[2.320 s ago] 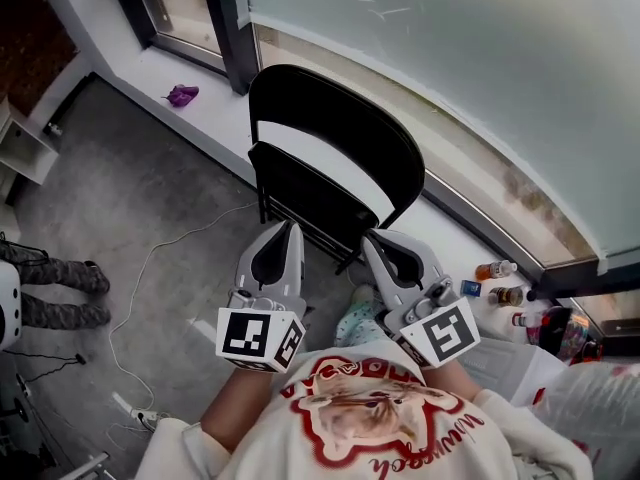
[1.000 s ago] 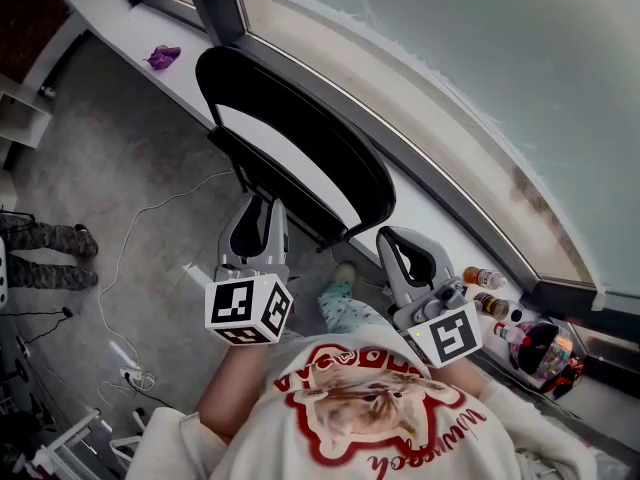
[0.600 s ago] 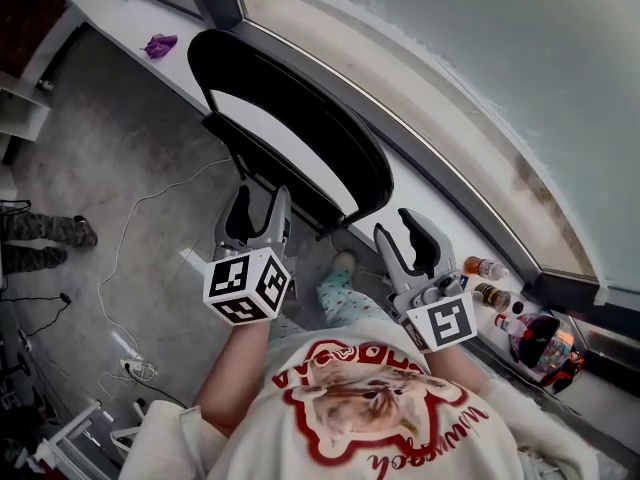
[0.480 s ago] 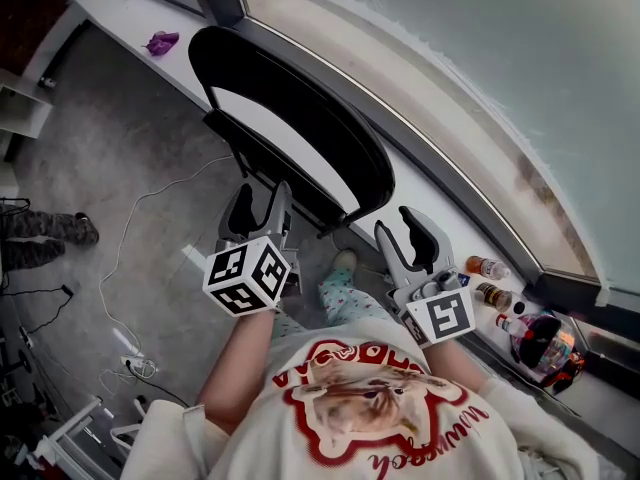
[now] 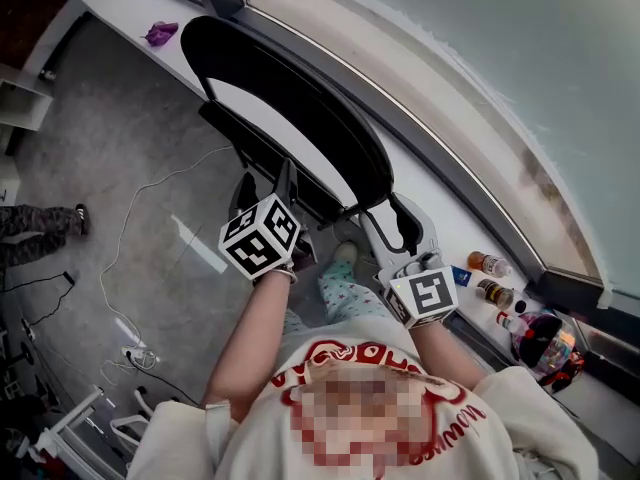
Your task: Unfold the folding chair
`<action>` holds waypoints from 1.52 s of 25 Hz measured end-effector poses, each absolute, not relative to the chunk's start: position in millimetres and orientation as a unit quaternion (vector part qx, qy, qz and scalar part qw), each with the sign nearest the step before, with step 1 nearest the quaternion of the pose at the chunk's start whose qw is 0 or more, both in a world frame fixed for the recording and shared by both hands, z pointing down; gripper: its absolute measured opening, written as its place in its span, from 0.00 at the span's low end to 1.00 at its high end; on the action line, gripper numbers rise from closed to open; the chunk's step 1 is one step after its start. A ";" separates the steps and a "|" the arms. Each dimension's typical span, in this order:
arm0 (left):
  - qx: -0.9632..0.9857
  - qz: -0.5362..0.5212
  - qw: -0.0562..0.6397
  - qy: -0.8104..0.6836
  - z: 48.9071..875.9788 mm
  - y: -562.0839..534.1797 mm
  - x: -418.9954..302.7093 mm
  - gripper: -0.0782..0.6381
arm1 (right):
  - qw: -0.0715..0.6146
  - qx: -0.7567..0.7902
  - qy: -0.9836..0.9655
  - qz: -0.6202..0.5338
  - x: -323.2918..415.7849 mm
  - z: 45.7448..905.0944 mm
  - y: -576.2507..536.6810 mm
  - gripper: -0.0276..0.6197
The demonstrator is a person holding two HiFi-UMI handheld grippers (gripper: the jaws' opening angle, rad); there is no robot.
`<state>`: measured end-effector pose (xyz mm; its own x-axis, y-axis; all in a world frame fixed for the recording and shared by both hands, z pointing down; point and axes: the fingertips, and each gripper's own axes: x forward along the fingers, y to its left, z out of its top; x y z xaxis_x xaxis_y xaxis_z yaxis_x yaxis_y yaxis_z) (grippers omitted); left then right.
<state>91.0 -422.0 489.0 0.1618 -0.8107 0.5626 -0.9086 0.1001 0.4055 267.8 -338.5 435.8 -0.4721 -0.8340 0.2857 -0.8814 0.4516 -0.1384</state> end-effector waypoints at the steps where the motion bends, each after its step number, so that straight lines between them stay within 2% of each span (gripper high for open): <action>1: 0.657 0.069 0.379 -0.648 496.8 -422.8 91.2 0.56 | 0.093 0.504 -0.847 0.139 266.0 439.8 -339.6 0.36; 5: 0.630 0.079 0.403 -0.659 516.1 -425.7 92.9 0.56 | 0.101 0.502 -0.845 0.154 262.0 455.7 -341.7 0.36; 17: 0.603 0.125 0.402 -0.678 537.6 -444.6 105.0 0.56 | 0.110 0.489 -0.849 0.166 250.2 471.9 -347.6 0.36; 21: 0.584 0.183 0.413 -0.674 554.1 -441.7 105.9 0.56 | 0.116 0.490 -0.848 0.166 250.9 478.8 -349.4 0.35; 28: 0.574 0.223 0.410 -0.673 556.8 -444.8 101.3 0.56 | 0.122 0.490 -0.845 0.178 249.3 494.1 -353.3 0.34; 33: 0.578 0.223 0.417 -0.665 559.5 -446.7 104.0 0.56 | 0.134 0.493 -0.839 0.186 247.2 503.7 -360.3 0.31; 36: 0.584 0.215 0.429 -0.655 562.3 -444.0 105.8 0.55 | 0.139 0.499 -0.833 0.193 247.1 507.5 -363.7 0.24; 38: 0.590 0.203 0.447 -0.640 564.9 -439.8 111.9 0.55 | 0.136 0.498 -0.834 0.196 245.5 508.0 -363.2 0.24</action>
